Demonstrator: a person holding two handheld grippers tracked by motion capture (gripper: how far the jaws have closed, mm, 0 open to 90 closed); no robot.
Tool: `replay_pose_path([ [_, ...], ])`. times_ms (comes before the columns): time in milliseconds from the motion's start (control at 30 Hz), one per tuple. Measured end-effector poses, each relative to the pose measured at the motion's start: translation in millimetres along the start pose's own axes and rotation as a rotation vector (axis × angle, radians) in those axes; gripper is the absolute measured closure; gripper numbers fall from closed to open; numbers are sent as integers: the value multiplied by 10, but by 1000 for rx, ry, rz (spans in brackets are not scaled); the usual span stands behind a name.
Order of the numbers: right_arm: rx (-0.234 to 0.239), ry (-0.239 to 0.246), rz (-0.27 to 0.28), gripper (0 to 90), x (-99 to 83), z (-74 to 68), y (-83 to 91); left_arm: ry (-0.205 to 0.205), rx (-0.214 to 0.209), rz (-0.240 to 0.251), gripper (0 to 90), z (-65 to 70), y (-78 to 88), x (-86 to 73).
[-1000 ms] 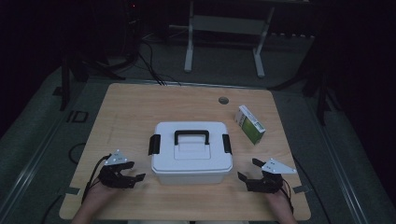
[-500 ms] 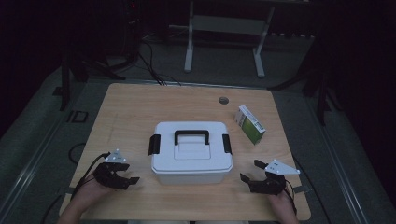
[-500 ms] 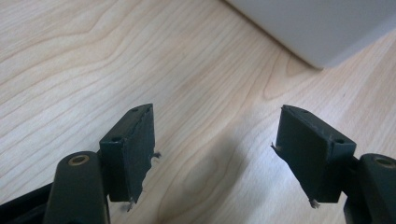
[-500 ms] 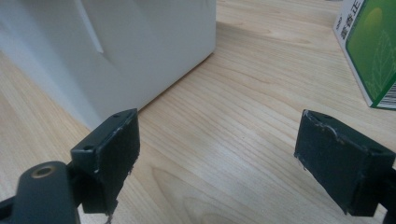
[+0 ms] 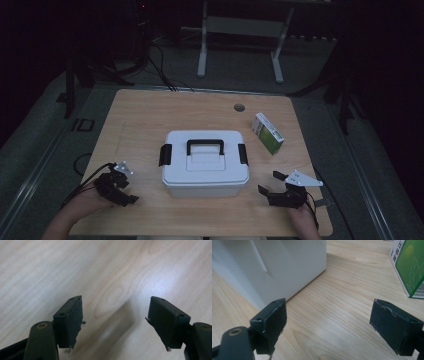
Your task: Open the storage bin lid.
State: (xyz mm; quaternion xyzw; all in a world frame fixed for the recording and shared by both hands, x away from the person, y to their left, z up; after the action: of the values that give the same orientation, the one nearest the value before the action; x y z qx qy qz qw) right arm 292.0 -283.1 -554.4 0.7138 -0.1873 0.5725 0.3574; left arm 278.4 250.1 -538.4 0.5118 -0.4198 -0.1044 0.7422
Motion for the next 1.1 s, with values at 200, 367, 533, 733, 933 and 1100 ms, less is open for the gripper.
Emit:
replay_pose_path([
  [200, -10, -12, 14, 138, -2, 15, 16, -18, -6, -79, 283, 22, 31, 62],
  [367, -9, -9, 10, 138, -1, 9, 11, -33, -4, -147, 283, 12, 76, 125],
  [533, -8, -6, 15, 138, -2, 11, 15, -49, 10, -245, 283, -2, 128, 200],
  [733, -8, -8, 15, 137, -5, 14, 18, -50, 19, -307, 282, -38, 191, 268],
  [933, -4, -5, 9, 137, -10, 11, 15, -54, 9, -287, 282, -44, 245, 316],
  [1100, -2, -3, 6, 137, -14, 11, 10, -66, -13, -260, 283, -20, 318, 377],
])
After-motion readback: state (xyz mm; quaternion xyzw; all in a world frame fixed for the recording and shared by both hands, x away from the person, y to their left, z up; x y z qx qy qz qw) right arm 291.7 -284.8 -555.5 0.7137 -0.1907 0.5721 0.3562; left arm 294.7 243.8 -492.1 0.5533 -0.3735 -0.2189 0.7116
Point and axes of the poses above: each handheld gripper's, and its own axes: y roughly backward along the jaws, x roughly out of its top, z roughly to its right, the point moved 2 cm from there along -y, roughly forward along the jaws, and after that the axes turned 11 degrees about z, right-handed, at the moved point
